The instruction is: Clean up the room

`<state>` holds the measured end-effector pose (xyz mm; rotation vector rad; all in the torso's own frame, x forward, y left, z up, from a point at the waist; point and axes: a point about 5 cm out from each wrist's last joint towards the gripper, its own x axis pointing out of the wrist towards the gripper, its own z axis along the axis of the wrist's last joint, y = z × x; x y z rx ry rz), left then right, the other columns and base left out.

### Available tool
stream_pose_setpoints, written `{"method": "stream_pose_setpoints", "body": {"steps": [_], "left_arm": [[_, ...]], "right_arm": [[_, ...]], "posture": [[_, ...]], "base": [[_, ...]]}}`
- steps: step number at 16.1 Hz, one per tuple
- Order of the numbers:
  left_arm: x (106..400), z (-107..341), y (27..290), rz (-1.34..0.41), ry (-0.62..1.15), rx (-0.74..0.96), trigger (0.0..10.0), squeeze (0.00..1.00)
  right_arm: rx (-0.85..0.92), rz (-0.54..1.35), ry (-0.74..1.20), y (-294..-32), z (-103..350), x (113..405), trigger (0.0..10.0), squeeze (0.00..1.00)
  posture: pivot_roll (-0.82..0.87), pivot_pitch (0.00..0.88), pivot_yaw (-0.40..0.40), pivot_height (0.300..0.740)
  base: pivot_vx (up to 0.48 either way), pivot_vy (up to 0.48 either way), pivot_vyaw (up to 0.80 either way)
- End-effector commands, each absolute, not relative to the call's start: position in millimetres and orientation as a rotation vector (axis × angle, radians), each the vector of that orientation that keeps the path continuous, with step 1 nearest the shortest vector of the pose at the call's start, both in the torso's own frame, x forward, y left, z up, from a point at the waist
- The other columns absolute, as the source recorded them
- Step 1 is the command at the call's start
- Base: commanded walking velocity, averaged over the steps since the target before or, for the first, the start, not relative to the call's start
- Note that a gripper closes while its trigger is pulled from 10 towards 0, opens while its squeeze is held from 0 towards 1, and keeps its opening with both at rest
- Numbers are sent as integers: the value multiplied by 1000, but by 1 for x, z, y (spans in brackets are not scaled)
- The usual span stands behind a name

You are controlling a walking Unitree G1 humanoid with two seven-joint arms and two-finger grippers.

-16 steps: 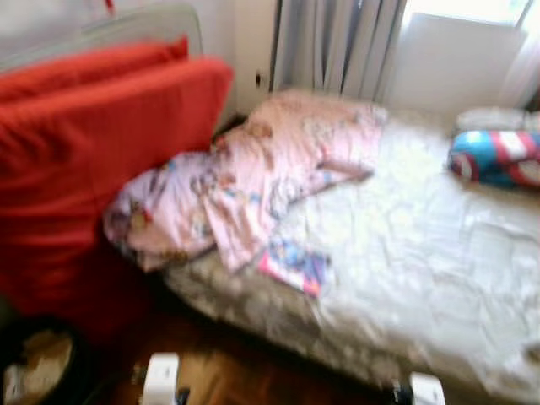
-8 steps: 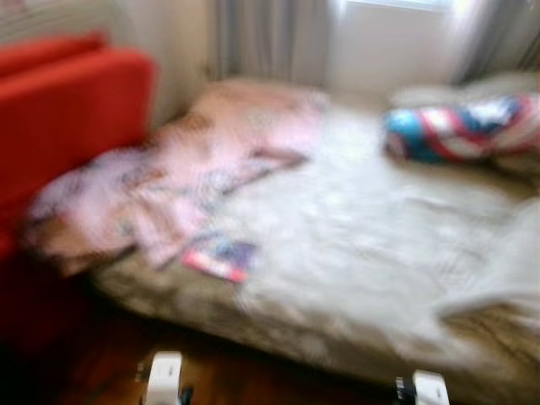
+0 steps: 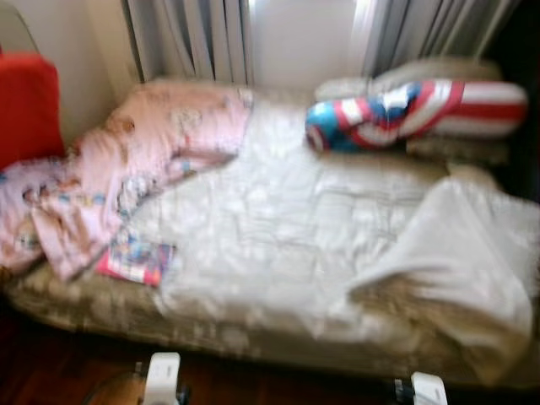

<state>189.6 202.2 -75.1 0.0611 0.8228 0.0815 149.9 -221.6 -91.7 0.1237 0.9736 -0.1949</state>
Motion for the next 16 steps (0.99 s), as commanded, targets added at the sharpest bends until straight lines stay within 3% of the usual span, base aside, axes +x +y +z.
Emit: {"method": "stream_pose_setpoints", "body": {"steps": [1, 9, 16], "left_arm": [[190, -76, 196, 58, 823, 69, 10000, 0], [191, -76, 194, 55, 823, 68, 10000, 0], [190, -77, 191, 52, 826, 31, 10000, 0]], "right_arm": [[113, -214, 974, -228, -91, 147, 10000, 0], [109, -221, 969, -229, -91, 148, 10000, 0], [114, -218, 960, -229, -90, 148, 10000, 0]], "posture": [[8, 29, -20, 740], [4, 35, -22, 740], [3, 25, -22, 740]], "base": [[0, -480, 0], [0, -456, 0], [0, 0, 0]]}}
